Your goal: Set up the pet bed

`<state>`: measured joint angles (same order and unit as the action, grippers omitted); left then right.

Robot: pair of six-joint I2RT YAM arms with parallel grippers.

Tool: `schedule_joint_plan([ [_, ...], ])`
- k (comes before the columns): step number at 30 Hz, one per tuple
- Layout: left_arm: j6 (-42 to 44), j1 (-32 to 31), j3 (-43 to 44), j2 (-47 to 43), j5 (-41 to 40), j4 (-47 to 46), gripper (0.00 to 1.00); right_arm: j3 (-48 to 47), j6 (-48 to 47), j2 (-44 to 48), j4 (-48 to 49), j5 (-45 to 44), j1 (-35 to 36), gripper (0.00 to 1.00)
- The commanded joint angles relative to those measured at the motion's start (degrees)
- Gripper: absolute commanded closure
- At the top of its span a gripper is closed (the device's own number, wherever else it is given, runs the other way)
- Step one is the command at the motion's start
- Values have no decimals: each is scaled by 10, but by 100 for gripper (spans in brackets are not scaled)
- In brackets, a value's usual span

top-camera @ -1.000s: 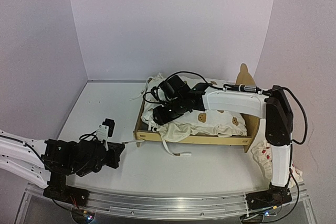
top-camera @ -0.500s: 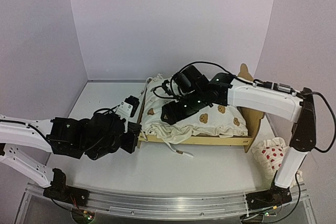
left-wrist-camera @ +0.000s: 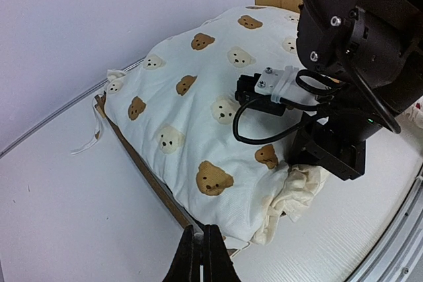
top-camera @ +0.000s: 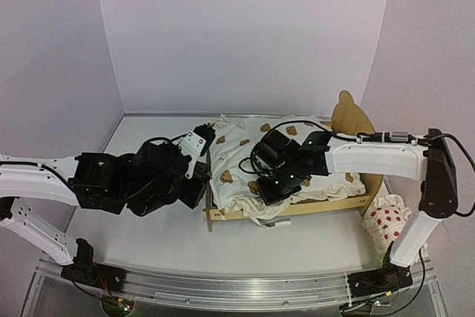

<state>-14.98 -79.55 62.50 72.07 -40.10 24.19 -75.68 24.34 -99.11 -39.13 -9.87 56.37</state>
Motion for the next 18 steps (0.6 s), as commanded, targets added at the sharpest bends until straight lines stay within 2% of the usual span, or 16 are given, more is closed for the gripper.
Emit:
schedule_joint_plan([
  [1, 10, 0, 45, 2, -57, -55, 100, 8, 13, 13, -1, 5, 12, 91],
  [4, -3, 0, 21, 2, -47, -61, 100, -9, -10, 26, -5, -1, 15, 76],
  [5, -8, -1, 9, 1, -38, -65, 100, -13, -20, 37, -13, -10, 14, 68],
  [8, -31, 0, -36, 1, 9, -77, 100, -15, -32, 76, -36, -46, 14, 51],
  [9, -43, -1, -50, 7, 25, -78, 100, -9, -30, 87, -42, -54, 14, 50],
  [11, -70, 0, -69, 24, 51, -78, 100, 6, -17, 112, -60, -57, 15, 52],
  [13, -91, -1, -87, 45, 63, -80, 100, 35, -1, 132, -70, -47, 14, 58],
  [18, -118, 10, -109, 78, 71, -91, 100, 103, 38, 146, -71, 5, 22, 86],
])
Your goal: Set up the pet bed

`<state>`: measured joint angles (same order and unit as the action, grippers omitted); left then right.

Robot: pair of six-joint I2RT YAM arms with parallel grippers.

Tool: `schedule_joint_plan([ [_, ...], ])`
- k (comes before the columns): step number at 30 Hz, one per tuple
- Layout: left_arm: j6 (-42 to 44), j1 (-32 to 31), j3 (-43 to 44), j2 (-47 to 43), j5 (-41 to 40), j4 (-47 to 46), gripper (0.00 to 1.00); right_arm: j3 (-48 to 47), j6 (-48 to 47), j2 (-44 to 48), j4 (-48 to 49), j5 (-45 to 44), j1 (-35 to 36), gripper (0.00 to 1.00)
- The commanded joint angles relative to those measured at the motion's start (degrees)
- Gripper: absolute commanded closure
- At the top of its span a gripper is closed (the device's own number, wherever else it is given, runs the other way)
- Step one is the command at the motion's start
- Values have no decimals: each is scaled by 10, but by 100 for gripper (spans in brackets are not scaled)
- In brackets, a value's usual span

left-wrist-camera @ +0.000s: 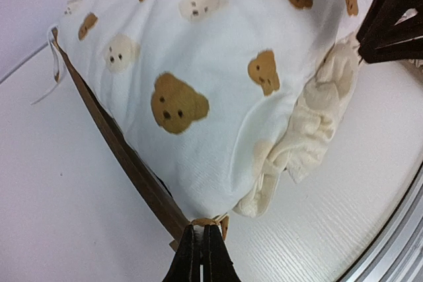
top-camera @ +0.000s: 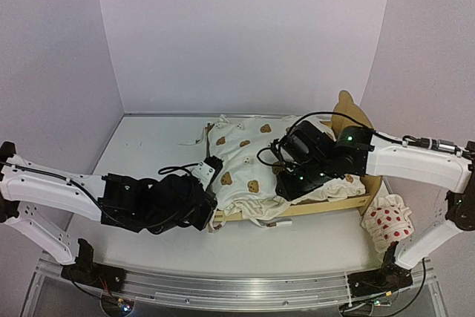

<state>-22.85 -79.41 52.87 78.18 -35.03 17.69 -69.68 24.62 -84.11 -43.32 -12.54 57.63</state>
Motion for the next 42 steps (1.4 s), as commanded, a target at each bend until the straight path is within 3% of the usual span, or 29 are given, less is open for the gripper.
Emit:
schedule_joint_plan([
  [1, -43, 12, -18, 19, 21, -30, 100, 50, 39, -8, -28, 35, 13, 88],
  [8, -55, 60, -58, 8, 38, -64, 100, 38, 31, -79, 19, 22, 21, 91],
  [16, -10, 134, -76, -23, 53, -76, 100, -94, -34, -199, 20, -49, 17, 93],
  [21, 6, 162, -84, -36, 59, -74, 100, -180, -59, -267, 20, -38, -10, 94],
  [28, -30, 165, -78, -35, 107, -7, 100, -272, -71, -344, 20, -24, -42, 94],
  [33, -62, 147, -85, -99, 173, 47, 100, -282, -69, -346, 21, -11, -46, 93],
  [39, -24, 127, -6, -217, 161, 94, 100, -282, -61, -332, 21, -1, -46, 91],
  [42, 7, 127, 50, -234, 149, 105, 100, -283, -58, -330, 21, -7, -46, 90],
])
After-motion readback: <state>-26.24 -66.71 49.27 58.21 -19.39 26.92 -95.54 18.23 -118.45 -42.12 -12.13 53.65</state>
